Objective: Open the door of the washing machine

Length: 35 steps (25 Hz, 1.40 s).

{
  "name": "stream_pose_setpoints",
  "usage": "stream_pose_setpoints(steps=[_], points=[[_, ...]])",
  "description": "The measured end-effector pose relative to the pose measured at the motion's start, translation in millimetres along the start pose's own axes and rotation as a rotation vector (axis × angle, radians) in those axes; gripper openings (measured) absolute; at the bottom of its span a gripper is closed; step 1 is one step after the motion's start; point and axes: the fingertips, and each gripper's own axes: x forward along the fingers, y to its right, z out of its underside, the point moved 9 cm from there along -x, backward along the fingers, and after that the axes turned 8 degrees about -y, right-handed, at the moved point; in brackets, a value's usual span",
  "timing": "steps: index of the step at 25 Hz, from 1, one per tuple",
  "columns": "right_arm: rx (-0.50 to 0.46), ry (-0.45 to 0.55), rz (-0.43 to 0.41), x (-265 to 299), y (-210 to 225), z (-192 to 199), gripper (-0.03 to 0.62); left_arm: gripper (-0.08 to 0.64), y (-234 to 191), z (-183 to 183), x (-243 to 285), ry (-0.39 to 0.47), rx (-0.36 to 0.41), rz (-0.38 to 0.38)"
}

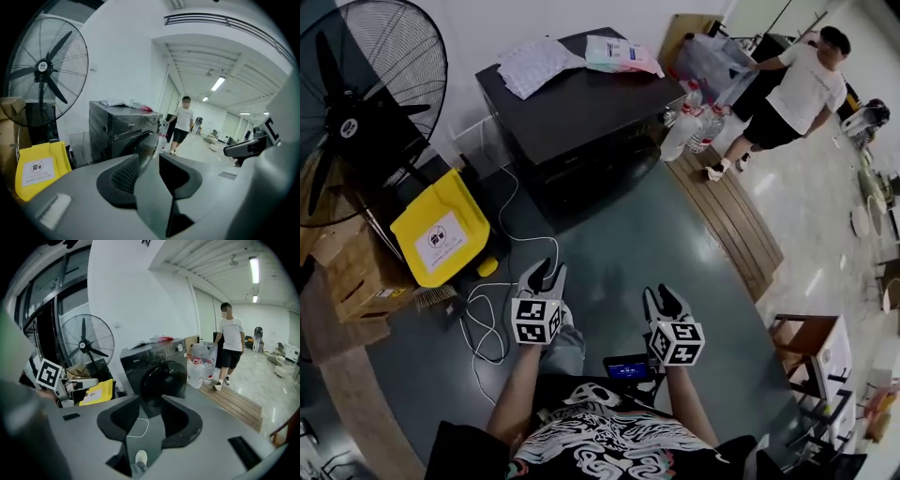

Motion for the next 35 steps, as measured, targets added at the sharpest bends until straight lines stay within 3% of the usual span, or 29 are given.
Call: stream_pose_setpoints(steps=[4,8,16,21,28,35], points=[[0.029,-0.049,0.029,60,0,-40,0.153,0.135,-45,-12,66,-0.097,0.056,0.059],[0.018,-0.056,0.016,106,13,-71,0.164,0.135,-61,-18,133,-0.151,0.117,0.082],[0.007,-0.116,-0.083,182,50,-88,0.170,0.137,-67,-11,237,-0.214,0.106,0.034],[-0.013,-0.177,-0.128,223,74,-90,0.172,0.138,-66,-9,276,-0.239,0.083,0.015],[-0.024,-0.179,-0.173,272,91,-100,0.172,0.151,-81,-6,328,-0.245,0.090,-0.028],[-0.013,-0.178,-0.196,287,95,-104,0.170,0.137,-84,-3,354,-0.264,0.122,0.039]])
